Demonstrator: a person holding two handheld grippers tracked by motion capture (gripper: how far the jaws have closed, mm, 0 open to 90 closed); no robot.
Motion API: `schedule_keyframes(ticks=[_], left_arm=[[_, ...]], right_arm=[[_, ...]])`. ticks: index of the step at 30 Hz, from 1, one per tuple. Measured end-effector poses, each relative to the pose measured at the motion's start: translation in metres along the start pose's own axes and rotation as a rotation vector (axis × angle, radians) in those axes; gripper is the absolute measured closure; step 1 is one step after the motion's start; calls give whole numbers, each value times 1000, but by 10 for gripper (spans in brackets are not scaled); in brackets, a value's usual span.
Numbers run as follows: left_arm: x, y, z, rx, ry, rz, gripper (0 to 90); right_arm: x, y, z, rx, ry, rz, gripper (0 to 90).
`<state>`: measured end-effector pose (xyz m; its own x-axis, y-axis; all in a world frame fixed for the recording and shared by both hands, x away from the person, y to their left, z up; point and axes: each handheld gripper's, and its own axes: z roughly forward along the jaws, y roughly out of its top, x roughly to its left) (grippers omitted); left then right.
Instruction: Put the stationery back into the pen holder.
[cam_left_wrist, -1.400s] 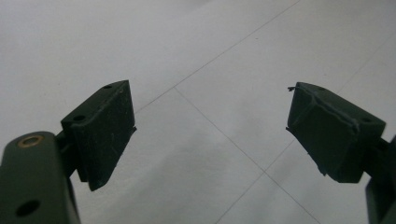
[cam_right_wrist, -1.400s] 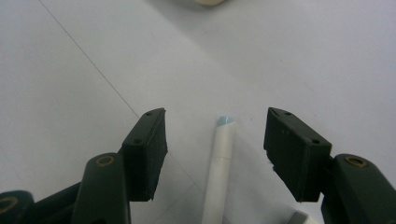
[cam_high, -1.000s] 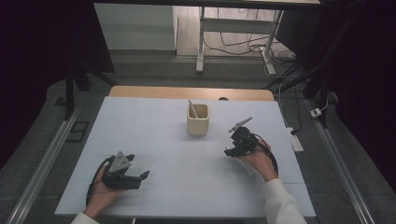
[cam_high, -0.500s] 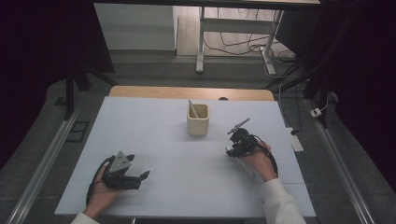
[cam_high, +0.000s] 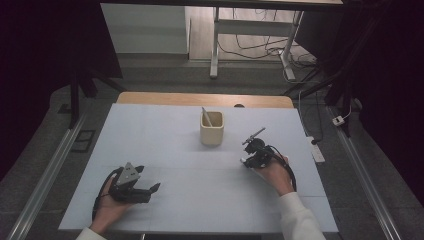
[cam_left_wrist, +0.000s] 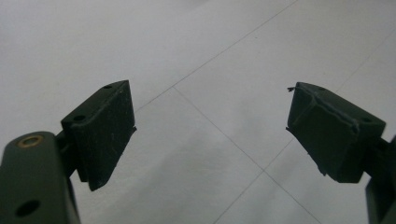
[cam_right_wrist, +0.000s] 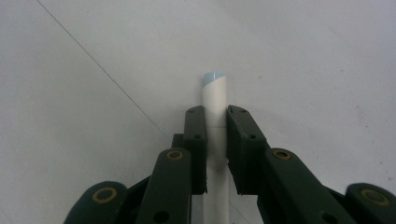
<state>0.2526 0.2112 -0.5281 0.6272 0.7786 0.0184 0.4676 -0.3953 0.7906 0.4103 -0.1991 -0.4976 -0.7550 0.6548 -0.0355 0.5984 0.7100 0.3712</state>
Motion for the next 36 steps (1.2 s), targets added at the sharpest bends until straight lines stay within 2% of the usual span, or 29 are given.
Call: schedule_keyframes(ticks=[8, 14, 20, 29, 36], left_arm=[[0, 0, 0, -1, 0, -1, 153], [1, 0, 0, -2, 1, -4, 153], [1, 0, -1, -2, 0, -4, 153], [0, 0, 0, -1, 1, -4, 153], [0, 0, 0, 1, 0, -1, 153]], right_arm=[[2, -1, 0, -10, -11, -37, 783], [1, -1, -4, -36, 0, -43, 784], [0, -1, -15, -98, -3, -41, 784], [1, 1, -33, -188, 19, -41, 784], [4, 2, -42, -229, 45, -40, 784]])
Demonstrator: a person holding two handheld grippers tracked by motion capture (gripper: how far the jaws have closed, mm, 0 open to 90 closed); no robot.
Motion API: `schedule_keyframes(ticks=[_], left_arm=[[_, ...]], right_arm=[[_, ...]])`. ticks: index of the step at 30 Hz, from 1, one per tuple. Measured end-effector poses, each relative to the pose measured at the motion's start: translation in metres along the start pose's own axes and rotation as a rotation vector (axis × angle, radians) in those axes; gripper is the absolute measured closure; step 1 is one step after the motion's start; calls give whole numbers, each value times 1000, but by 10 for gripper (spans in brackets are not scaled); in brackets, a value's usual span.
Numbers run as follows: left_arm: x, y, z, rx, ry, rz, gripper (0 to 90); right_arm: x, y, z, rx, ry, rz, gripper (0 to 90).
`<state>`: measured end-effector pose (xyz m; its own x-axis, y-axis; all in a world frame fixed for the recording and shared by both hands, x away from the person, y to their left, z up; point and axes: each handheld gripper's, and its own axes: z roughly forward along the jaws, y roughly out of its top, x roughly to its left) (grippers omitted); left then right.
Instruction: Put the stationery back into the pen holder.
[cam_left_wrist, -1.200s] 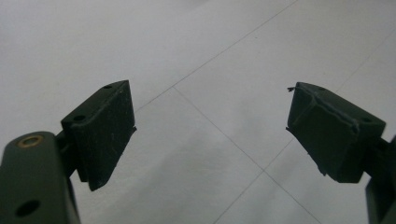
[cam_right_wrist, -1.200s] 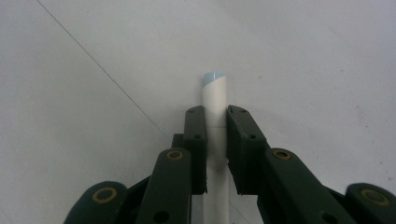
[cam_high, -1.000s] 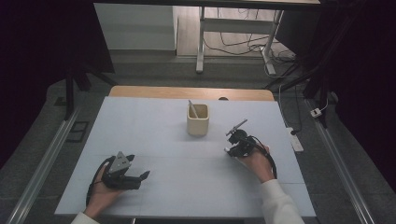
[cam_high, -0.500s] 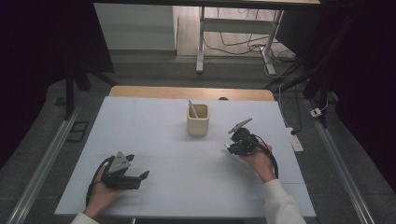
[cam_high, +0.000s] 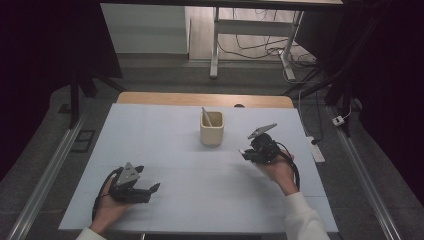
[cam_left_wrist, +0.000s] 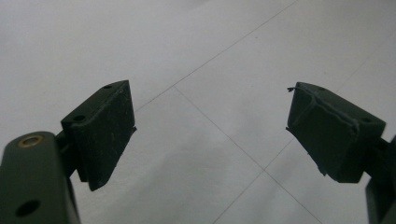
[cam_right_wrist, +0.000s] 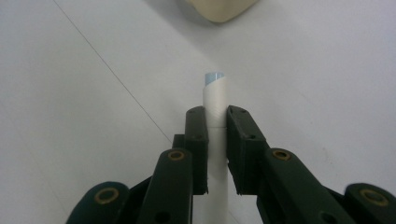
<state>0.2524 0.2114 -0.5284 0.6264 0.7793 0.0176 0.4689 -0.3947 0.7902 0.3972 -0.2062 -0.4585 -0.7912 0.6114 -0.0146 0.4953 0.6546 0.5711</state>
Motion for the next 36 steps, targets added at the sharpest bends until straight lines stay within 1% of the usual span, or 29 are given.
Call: schedule_keyframes(ticks=[3, 13, 23, 27, 33, 36], left_arm=[[0, 0, 0, -1, 0, -1, 153], [0, 0, 0, -4, 2, -1, 153], [0, 0, 0, -4, 0, -1, 153], [0, 0, 0, -3, 1, -1, 153], [0, 0, 0, -3, 2, -1, 153], [0, 0, 0, -2, 1, 0, 153]], right_arm=[[0, 1, -2, -9, 3, -3, 784], [2, 4, -13, -94, 18, 4, 783], [3, 6, -21, -158, 7, 13, 783], [4, 7, -26, -197, 0, 17, 783], [5, 8, -34, -277, -11, 22, 783], [6, 8, -37, -304, -12, 21, 782]])
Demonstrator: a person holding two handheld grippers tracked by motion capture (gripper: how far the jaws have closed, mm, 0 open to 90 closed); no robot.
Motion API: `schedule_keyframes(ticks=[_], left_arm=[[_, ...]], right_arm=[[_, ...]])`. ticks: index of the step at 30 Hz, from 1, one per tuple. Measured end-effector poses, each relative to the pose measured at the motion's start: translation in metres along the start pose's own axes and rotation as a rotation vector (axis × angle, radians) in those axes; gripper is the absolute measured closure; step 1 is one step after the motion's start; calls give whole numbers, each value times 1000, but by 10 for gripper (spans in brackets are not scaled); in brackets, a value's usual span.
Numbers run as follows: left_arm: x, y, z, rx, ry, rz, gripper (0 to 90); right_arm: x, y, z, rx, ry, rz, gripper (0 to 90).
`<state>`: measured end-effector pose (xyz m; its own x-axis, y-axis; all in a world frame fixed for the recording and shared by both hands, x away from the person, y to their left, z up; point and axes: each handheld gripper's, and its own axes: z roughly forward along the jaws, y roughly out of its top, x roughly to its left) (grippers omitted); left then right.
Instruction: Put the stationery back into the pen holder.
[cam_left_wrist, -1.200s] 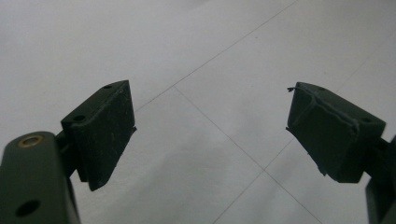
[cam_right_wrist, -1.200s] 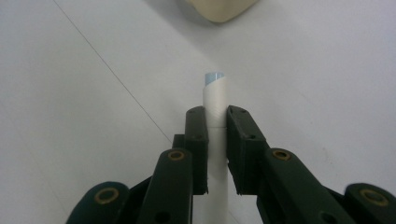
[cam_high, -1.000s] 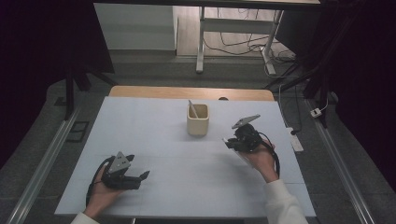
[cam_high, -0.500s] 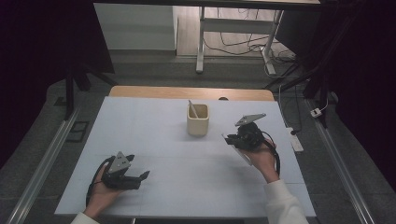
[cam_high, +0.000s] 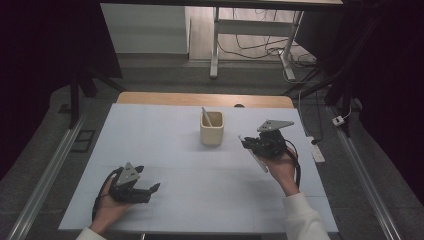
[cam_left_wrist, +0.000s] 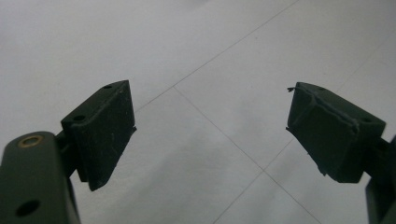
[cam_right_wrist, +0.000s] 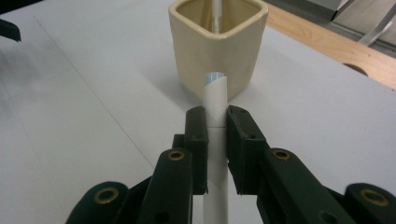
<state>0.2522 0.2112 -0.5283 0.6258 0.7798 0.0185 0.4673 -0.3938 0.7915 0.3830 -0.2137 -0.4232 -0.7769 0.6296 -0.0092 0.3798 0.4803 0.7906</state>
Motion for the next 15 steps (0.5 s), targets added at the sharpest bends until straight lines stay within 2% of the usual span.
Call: schedule_keyframes(ticks=[15], left_arm=[[0, 0, 0, 0, -2, 1, 153]], right_arm=[[3, 6, -8, -90, -15, 2, 783]])
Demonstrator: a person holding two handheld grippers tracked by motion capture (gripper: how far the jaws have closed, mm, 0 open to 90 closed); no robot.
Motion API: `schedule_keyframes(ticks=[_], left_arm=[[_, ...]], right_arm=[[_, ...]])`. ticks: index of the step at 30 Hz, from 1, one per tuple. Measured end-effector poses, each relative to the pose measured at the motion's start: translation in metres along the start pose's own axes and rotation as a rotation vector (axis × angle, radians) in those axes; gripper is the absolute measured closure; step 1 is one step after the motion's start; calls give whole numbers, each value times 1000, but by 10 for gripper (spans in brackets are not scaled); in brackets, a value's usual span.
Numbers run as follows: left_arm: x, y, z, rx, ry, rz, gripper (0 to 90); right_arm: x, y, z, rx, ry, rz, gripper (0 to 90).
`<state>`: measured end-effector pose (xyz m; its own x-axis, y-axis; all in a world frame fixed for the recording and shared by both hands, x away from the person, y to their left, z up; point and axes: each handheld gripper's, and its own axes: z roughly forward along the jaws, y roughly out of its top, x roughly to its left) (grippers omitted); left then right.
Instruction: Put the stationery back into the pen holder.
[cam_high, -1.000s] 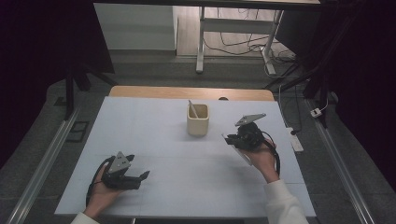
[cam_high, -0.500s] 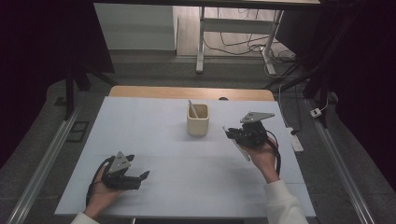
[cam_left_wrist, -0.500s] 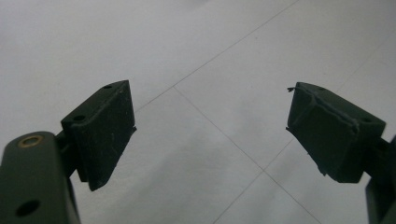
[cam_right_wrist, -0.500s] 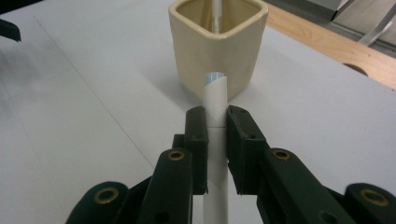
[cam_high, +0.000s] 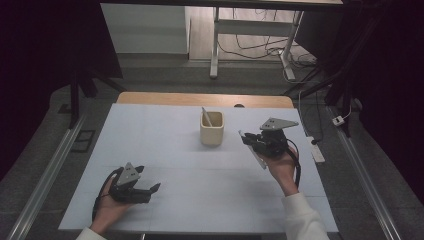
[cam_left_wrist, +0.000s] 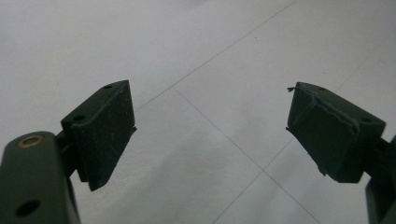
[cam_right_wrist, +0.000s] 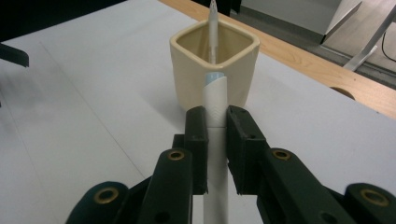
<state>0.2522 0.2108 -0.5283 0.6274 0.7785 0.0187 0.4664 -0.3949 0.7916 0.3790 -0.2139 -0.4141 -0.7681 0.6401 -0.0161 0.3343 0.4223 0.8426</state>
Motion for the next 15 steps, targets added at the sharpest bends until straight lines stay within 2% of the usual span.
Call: schedule_keyframes(ticks=[13, 15], left_arm=[[0, 0, 1, 4, 0, -1, 153], [0, 0, 1, 4, 0, 0, 153]], right_arm=[[2, 6, -1, -60, -10, -1, 783], [3, 7, 1, -86, -11, 2, 782]])
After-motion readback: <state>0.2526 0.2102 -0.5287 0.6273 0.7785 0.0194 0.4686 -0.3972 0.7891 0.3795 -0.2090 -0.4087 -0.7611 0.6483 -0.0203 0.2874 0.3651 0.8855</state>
